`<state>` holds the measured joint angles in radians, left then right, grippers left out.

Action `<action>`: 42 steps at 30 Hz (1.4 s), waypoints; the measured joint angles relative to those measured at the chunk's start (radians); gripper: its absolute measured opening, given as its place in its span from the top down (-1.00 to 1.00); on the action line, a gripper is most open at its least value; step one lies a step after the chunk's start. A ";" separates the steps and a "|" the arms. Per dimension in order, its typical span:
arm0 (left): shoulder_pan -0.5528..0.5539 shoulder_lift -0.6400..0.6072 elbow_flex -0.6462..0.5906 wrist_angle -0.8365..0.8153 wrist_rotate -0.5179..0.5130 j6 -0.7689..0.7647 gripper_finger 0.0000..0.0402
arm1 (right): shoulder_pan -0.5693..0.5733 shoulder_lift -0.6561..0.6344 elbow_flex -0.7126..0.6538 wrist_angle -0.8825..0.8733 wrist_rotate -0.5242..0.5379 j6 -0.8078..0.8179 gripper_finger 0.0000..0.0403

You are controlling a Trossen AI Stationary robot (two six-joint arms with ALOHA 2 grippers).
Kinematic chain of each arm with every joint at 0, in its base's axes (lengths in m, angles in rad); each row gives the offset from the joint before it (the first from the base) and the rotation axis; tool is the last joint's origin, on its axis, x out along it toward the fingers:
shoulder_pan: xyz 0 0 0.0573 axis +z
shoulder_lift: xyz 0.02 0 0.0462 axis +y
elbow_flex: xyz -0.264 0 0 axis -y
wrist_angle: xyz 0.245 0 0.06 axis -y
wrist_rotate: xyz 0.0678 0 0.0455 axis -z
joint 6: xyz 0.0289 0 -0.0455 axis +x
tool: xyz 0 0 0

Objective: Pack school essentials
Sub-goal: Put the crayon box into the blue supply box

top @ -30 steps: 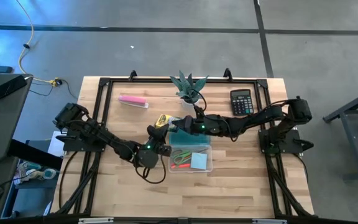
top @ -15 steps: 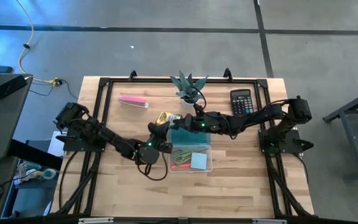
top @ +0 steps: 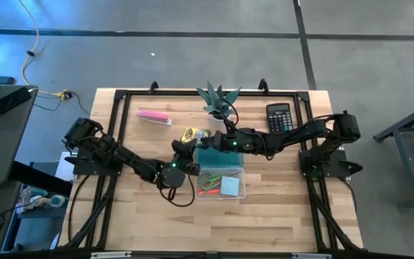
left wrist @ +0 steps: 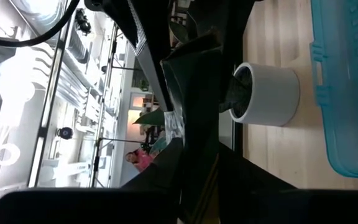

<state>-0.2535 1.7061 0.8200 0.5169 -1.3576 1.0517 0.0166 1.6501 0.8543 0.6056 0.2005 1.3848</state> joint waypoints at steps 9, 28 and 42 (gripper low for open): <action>0.000 -0.001 0.000 -0.004 0.023 -0.001 0.56 | 0.000 0.000 -0.001 0.000 0.000 -0.037 0.41; -0.009 -0.001 0.000 -0.026 0.060 -0.214 -0.20 | -0.041 0.000 -0.001 0.005 -0.052 -0.182 0.42; -0.050 -0.007 0.000 -0.026 0.003 -0.398 -0.20 | -0.082 -0.016 -0.001 0.001 -0.101 -0.245 0.58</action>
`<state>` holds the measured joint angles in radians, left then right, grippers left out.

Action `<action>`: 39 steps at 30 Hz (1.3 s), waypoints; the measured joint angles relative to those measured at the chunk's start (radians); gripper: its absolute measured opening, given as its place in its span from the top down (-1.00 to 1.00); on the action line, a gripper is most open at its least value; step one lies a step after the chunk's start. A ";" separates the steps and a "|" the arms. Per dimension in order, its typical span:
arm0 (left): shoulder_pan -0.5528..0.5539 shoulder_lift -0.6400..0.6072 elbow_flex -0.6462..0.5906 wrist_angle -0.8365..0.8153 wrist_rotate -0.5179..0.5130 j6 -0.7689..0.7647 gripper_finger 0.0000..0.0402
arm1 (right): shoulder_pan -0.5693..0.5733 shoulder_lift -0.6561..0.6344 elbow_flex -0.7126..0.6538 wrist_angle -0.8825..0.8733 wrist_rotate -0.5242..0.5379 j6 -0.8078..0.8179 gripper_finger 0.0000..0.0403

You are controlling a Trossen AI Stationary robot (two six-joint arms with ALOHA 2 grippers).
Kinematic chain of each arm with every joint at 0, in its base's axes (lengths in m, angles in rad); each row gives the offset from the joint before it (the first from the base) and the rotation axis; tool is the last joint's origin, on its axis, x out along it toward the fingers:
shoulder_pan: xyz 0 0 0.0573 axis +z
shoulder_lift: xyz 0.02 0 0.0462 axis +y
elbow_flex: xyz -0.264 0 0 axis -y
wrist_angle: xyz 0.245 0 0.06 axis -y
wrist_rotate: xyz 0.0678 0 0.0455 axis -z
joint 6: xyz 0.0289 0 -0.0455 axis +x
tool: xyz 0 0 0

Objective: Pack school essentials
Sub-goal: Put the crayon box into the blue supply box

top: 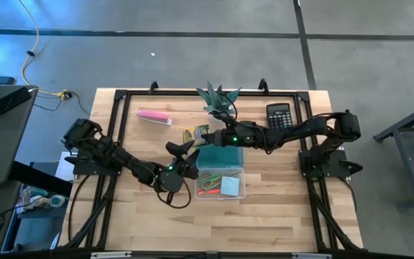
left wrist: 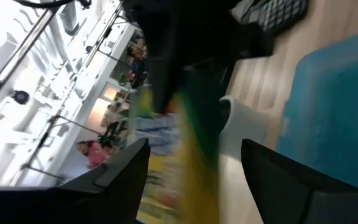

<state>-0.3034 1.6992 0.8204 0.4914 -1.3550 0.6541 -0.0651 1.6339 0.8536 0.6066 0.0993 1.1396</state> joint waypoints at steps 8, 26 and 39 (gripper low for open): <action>-0.064 -0.034 0.002 0.006 -0.005 -0.071 -0.20 | -0.028 -0.107 0.000 -0.087 -0.004 -0.106 0.58; -0.044 -0.206 0.000 -0.180 0.389 -0.497 -0.20 | -0.020 -0.472 0.000 -0.831 -0.029 -0.445 0.58; 0.052 -0.224 -0.001 -0.371 0.725 -0.691 -0.20 | 0.100 -0.607 -0.154 -0.890 0.006 -0.248 0.58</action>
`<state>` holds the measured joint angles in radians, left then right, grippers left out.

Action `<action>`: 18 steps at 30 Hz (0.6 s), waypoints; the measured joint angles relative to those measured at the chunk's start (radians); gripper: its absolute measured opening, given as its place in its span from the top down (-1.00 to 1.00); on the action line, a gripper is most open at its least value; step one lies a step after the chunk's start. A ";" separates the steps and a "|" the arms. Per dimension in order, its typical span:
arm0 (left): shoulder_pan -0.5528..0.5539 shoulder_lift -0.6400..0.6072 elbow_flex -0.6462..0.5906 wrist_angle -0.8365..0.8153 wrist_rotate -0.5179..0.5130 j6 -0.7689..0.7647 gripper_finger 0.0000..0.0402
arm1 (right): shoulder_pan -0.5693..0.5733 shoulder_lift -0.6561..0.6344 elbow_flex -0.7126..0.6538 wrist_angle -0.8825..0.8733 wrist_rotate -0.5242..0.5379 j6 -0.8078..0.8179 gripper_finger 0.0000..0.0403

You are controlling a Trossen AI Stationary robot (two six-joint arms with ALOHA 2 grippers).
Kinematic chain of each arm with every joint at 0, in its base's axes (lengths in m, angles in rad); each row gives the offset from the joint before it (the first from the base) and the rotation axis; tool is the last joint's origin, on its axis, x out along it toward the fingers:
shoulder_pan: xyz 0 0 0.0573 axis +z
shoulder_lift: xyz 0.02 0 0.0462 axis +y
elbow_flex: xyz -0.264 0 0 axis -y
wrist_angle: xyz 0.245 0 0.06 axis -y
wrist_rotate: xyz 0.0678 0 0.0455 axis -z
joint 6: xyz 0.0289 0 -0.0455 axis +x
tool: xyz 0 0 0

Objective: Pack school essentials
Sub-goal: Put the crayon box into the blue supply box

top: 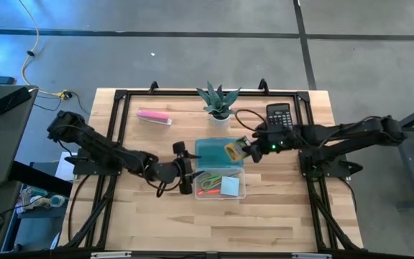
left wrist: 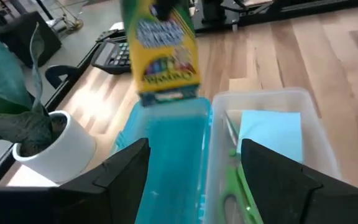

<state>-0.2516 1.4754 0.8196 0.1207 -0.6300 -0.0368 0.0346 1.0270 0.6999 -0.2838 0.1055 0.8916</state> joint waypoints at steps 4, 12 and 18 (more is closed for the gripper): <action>0.003 0.000 0.000 0.002 -0.019 0.059 -0.20 | 0.059 0.002 -0.150 0.262 0.012 0.199 0.58; 0.020 0.000 0.000 -0.013 -0.060 0.108 -0.20 | 0.239 0.085 -0.303 0.668 0.283 0.461 0.58; 0.023 0.000 0.000 -0.019 -0.062 0.108 -0.20 | 0.316 0.256 -0.210 0.672 0.364 0.533 0.58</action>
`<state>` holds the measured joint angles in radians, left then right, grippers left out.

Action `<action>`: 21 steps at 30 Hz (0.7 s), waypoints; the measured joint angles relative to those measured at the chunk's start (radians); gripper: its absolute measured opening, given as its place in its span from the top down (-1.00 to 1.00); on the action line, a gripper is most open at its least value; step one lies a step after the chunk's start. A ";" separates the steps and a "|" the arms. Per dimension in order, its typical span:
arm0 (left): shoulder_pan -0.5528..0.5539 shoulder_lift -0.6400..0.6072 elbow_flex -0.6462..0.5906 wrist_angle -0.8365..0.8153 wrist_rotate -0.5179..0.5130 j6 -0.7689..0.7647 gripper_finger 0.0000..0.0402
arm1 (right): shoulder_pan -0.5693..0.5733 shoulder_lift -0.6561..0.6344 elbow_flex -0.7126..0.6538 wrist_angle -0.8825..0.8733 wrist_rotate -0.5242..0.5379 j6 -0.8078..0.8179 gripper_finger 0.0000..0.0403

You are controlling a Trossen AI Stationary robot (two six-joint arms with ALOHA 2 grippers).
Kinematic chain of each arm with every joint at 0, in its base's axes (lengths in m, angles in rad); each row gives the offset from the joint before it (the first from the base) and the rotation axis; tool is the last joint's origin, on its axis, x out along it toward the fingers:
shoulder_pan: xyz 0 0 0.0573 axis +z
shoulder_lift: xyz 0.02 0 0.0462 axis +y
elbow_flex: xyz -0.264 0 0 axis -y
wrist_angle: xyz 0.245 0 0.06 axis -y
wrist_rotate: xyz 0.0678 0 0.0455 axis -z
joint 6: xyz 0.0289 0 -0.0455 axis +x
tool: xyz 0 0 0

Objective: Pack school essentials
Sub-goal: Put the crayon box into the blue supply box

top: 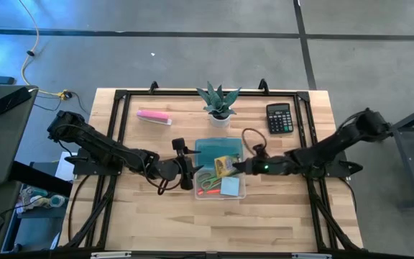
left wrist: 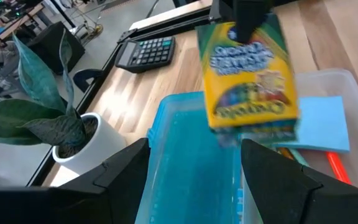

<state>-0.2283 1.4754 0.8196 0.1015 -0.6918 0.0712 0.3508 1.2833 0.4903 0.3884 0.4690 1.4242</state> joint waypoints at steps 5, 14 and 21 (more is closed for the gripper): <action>0.000 0.000 0.000 -0.003 0.000 0.000 -0.20 | 0.009 0.131 0.099 0.000 -0.028 -0.019 0.58; 0.000 0.000 0.000 -0.027 0.000 0.003 -0.20 | 0.021 0.260 0.154 0.019 -0.069 0.074 0.58; 0.000 0.001 0.000 -0.038 0.000 0.003 -0.20 | 0.032 0.301 0.156 0.050 -0.087 0.121 0.58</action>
<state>-0.2287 1.4762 0.8196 0.0634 -0.6922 0.0746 0.3831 1.5842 0.6468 0.4385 0.3821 1.5451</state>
